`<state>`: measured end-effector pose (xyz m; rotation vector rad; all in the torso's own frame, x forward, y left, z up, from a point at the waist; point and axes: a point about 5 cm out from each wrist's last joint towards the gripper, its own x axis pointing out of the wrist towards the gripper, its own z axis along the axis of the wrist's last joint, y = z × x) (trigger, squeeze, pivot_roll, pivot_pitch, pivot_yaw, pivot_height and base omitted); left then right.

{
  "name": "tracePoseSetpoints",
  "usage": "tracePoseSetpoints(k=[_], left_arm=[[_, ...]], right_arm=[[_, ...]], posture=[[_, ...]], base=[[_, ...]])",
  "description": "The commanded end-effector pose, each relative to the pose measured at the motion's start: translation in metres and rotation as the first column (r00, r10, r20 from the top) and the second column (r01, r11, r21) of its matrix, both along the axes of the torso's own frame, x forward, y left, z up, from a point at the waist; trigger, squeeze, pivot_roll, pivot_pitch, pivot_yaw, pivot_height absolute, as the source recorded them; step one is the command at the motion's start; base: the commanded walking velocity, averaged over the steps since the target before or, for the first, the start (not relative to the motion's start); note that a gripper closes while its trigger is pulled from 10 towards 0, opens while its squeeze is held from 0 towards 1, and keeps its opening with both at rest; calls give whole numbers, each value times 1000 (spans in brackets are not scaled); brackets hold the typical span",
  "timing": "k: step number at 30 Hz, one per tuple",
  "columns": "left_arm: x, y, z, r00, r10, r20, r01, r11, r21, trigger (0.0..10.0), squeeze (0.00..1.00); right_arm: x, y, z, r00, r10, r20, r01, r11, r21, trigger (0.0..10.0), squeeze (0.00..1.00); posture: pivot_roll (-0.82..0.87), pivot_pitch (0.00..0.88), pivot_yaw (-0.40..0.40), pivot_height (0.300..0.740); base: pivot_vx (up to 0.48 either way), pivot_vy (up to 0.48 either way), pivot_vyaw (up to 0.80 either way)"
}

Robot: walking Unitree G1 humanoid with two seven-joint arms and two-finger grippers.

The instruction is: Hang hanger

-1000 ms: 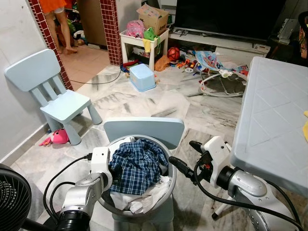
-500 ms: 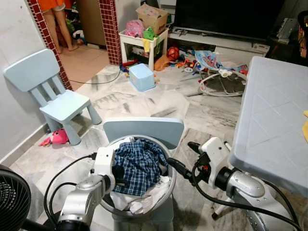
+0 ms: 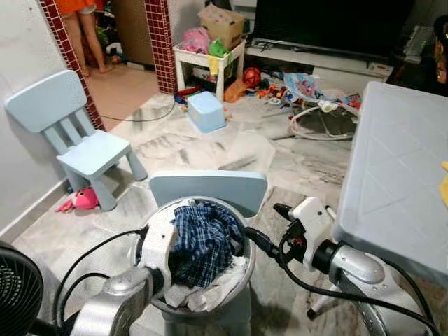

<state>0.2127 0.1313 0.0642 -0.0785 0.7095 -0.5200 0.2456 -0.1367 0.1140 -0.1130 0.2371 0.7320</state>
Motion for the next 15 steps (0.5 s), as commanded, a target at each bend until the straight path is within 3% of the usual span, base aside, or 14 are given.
tracePoseSetpoints(k=[1, 6, 8, 9, 10, 11, 12, 13, 14, 15], left_arm=[[-5, -6, 3, 998, -59, -21, 58, 998, -36, 0, 0], [-11, -13, 1, 991, -124, -45, 120, 990, -67, 0, 0], [1, -12, 10, 986, -142, 86, 141, 990, 15, 0, 0], [1, -12, 10, 986, -142, 86, 141, 990, 15, 0, 0], [9, -14, 23, 968, -172, 183, 162, 984, 70, 0, 0], [13, -15, 29, 959, -187, 212, 173, 981, 85, 588, 0], [14, -15, 31, 956, -197, 215, 180, 979, 95, 2667, 0], [14, -15, 32, 952, -219, 214, 197, 973, 117, 8078, 0], [13, -16, 32, 949, -239, 204, 218, 968, 122, 10000, 0], [12, -17, 32, 947, -253, 197, 232, 965, 124, 10000, 0]], right_arm=[[3, -1, 2, 1000, 1, 14, -1, 1000, -6, 10000, 0], [4, 1, 2, 1000, 18, 21, -17, 1000, -14, 10000, 0], [6, -2, 4, 1000, 13, 25, -13, 1000, -19, 10000, 0], [6, -2, 4, 1000, 13, 25, -13, 1000, -19, 10000, 0], [8, -4, 4, 1000, 10, 27, -9, 1000, -22, 10000, 0], [8, -4, 4, 1000, 9, 27, -9, 1000, -24, 10000, 0], [9, -4, 4, 1000, 10, 27, -9, 1000, -24, 10000, 0], [9, -4, 3, 1000, 11, 27, -10, 1000, -23, 10000, 0], [9, -4, 3, 1000, 12, 28, -11, 1000, -23, 10000, 0], [9, -3, 3, 1000, 13, 29, -12, 1000, -23, 10000, 0]], posture=[[-112, 0, -16, 740], [-118, 0, -19, 740], [-121, 0, -19, 740], [-121, 0, -19, 740], [-119, 0, -24, 740], [-119, 0, -24, 740], [-119, 0, -24, 740], [-119, 0, -24, 740], [-117, 0, -26, 740], [-117, 0, -26, 740]], base=[[0, 0, 0], [0, 0, 0], [0, 0, 0], [0, 0, 0], [0, 0, 0], [0, 0, 0], [0, 0, 0], [0, 0, 0], [0, 0, 0], [0, 0, 0]])
